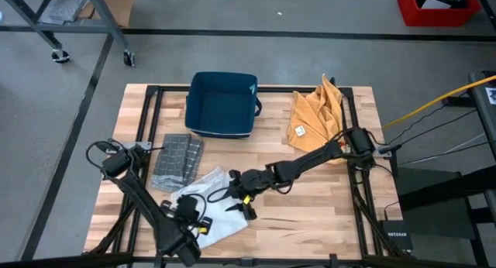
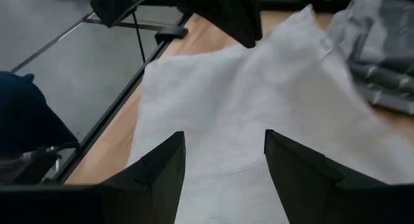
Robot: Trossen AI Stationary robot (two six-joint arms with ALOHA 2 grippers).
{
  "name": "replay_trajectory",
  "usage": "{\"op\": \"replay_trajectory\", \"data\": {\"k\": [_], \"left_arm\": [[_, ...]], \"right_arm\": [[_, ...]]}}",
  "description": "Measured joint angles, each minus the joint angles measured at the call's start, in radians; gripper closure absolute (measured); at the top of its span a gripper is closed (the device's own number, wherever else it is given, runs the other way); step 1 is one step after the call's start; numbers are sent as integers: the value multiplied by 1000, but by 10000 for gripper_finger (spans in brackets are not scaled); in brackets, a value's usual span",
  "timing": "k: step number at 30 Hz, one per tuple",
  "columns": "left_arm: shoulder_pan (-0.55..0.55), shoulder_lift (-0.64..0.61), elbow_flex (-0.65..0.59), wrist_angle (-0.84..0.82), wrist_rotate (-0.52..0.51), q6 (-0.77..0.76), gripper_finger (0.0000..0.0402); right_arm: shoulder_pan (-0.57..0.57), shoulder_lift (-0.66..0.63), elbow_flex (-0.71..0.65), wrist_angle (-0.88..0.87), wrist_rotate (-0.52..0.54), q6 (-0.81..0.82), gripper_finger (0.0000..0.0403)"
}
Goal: Fold towel
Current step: Fold the white patterned towel
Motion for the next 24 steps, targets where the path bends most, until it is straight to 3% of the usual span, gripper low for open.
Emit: {"op": "replay_trajectory", "data": {"k": [3,11,18,24], "left_arm": [[28,3,-22,37,-1,81,396],[92,5,-115,61,0,117,400],[134,6,-266,80,82,56,400],[154,6,-394,197,119,43,400]], "right_arm": [[-4,45,23,8,0,19,189],[-42,151,122,-12,0,47,189],[-124,187,150,-106,57,106,189],[-174,187,149,-201,73,128,189]]}}
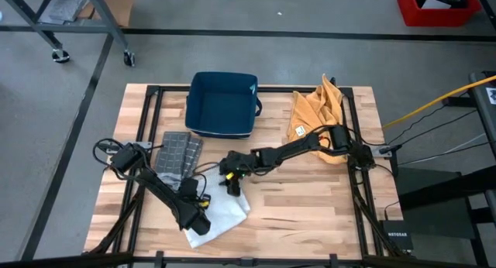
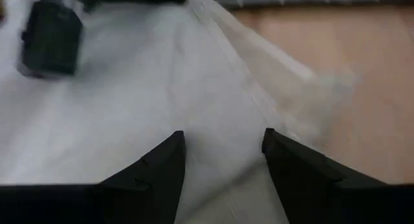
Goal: Fold towel
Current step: Fold the white patterned towel
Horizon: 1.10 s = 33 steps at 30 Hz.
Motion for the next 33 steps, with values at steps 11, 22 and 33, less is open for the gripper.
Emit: {"op": "replay_trajectory", "data": {"k": [11,22,33], "left_arm": [[-4,-4,-10,-26,5,-41,400],[-9,-6,124,-253,19,-114,400],[-13,-26,263,-304,-16,13,400]], "right_arm": [[-9,4,1,-63,13,-3,189],[-9,-96,-2,-41,35,-60,189],[5,-164,-1,-83,6,-114,189]]}}
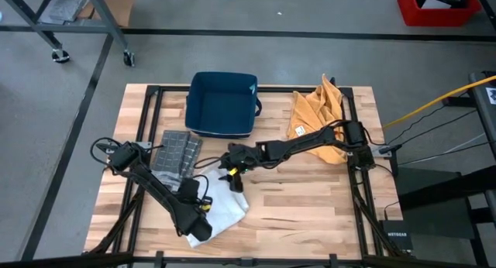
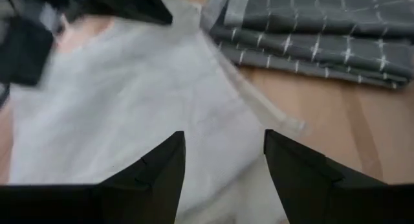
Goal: Fold towel
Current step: Fold the white patterned towel
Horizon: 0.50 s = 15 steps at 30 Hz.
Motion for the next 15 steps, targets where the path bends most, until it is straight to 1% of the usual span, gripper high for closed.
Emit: {"op": "replay_trajectory", "data": {"k": [2,4,10,12,15], "left_arm": [[-1,0,21,-4,5,23,399],[-4,0,42,10,24,82,398],[-25,0,112,36,122,363,398],[-34,0,123,58,135,431,398],[-43,0,124,110,146,484,398]], "right_arm": [[13,-4,1,-21,-5,-30,189],[29,-7,1,-68,-11,-54,189],[90,-9,1,-204,-34,-155,189],[111,-9,1,-212,-35,-185,189],[141,-10,1,-201,-33,-209,189]]}}
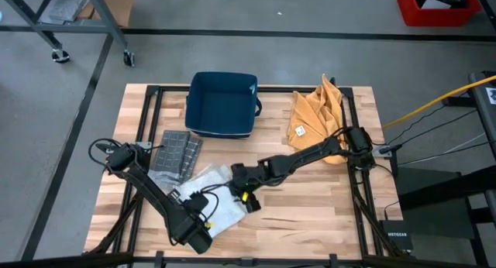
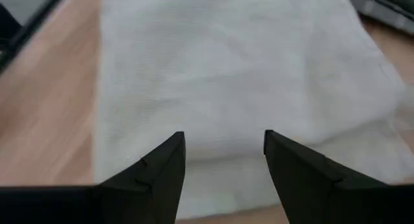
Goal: Fold towel
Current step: Fold the white patterned towel
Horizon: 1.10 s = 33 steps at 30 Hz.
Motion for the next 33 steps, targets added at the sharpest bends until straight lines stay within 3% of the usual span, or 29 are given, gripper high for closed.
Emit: {"op": "replay_trajectory", "data": {"k": [6,19,26,33], "left_arm": [[-22,0,-9,107,76,7,398],[-151,0,-53,116,83,-451,401],[-201,0,-53,116,83,-566,401],[-234,0,-53,114,82,-588,401]], "right_arm": [[47,0,0,69,105,-30,189],[47,82,0,262,142,-69,189],[47,145,0,163,141,-57,189],[37,138,6,-1,141,-15,189]]}}
